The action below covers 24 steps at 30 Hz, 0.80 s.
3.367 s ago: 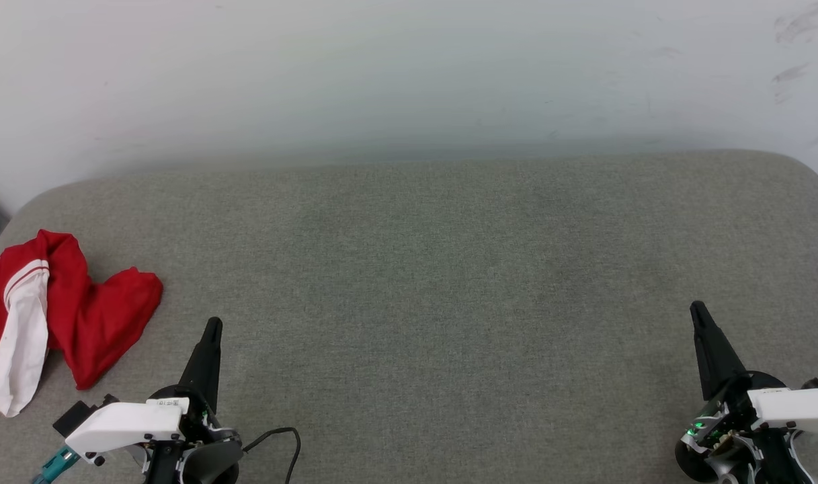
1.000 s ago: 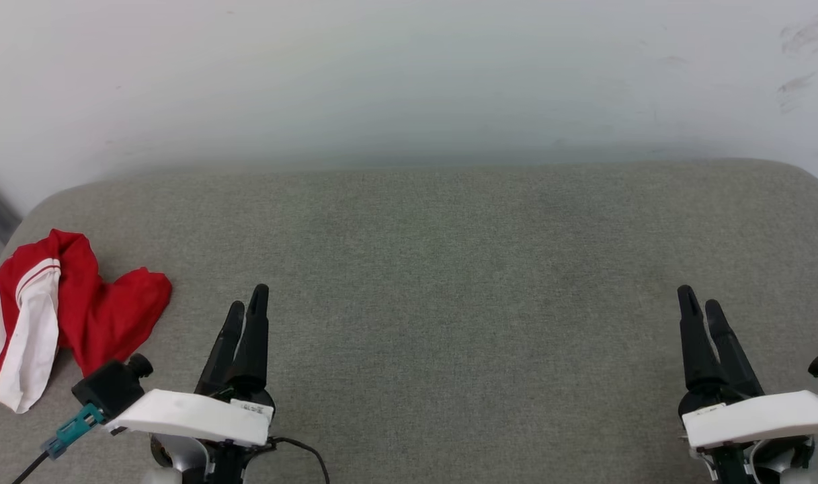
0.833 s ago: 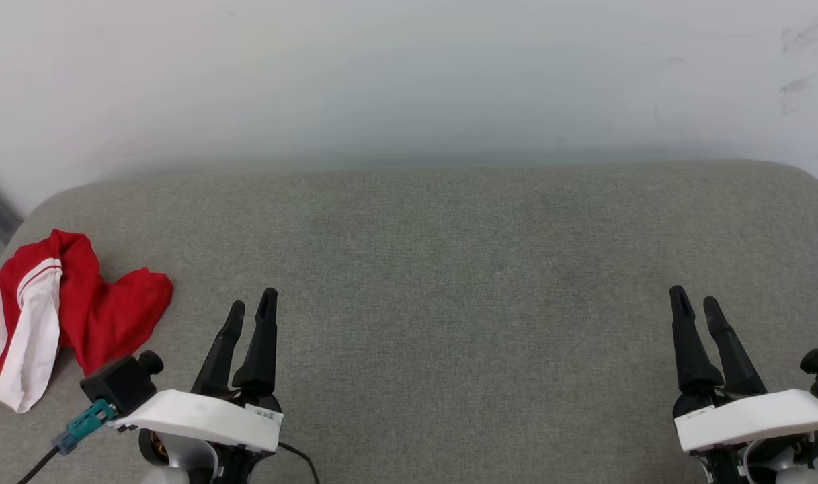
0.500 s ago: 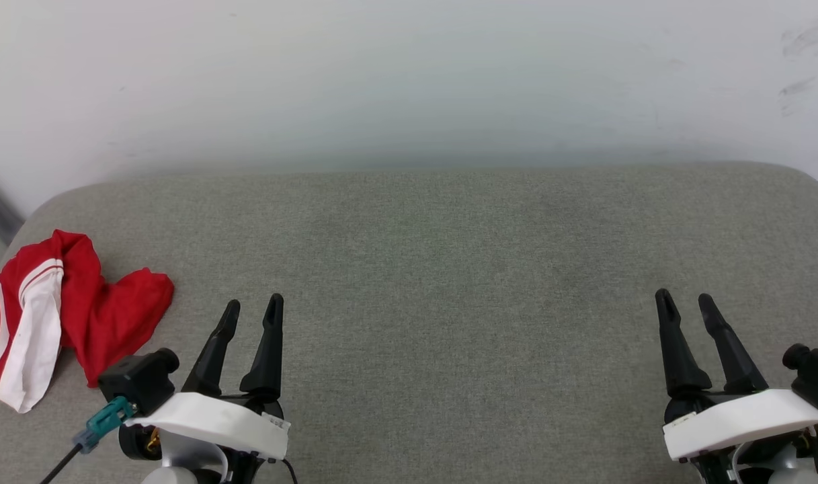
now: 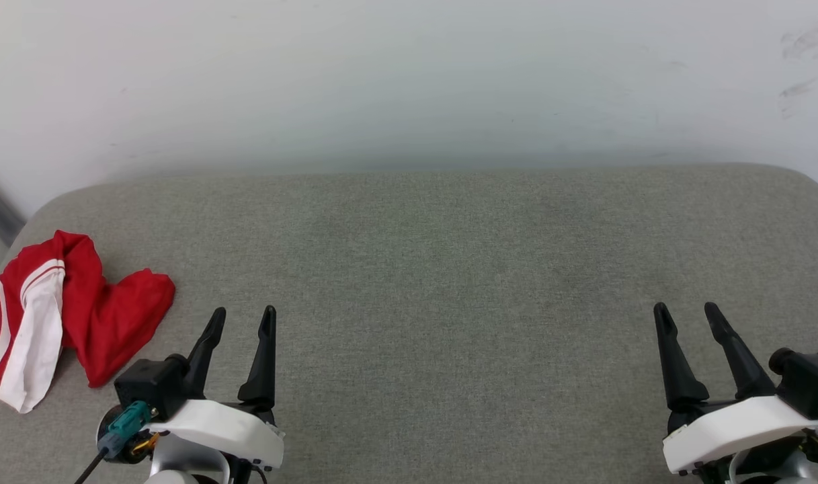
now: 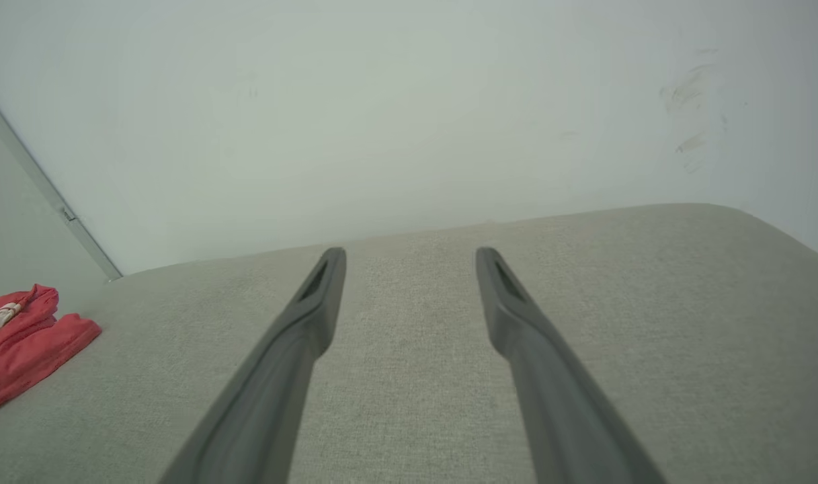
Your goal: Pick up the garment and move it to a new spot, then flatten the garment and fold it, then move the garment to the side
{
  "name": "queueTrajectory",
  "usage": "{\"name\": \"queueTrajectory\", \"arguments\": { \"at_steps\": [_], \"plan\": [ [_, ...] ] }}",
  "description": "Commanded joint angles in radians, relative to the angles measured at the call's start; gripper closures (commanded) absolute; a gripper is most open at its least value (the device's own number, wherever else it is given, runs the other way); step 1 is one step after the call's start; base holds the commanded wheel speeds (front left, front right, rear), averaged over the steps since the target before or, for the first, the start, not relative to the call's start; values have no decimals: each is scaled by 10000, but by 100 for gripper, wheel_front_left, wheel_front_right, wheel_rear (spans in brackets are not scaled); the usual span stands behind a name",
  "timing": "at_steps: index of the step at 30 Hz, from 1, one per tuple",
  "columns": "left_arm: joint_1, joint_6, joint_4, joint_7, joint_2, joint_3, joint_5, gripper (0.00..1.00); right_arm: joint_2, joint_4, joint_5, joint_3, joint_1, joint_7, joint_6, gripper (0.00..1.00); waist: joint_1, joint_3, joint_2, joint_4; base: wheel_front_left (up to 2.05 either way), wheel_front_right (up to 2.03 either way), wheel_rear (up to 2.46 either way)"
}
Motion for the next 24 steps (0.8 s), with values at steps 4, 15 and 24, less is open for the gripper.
{"name": "queueTrajectory", "arguments": {
  "at_steps": [4,15,24],
  "plan": [
    [-89,152,40,-175,127,21,497,0,43,-236,-521,-90,96,69,21,0,0,-4,0,10,0,0,0],
    [-74,157,211,-413,192,-111,1332,0,87,-442,-1176,-254,229,128,22,0,0,-9,0,49,0,0,0],
    [-62,33,498,-595,73,-110,1714,0,88,-490,-1308,-372,278,54,22,0,0,-35,0,45,0,0,0]
  ]
}}
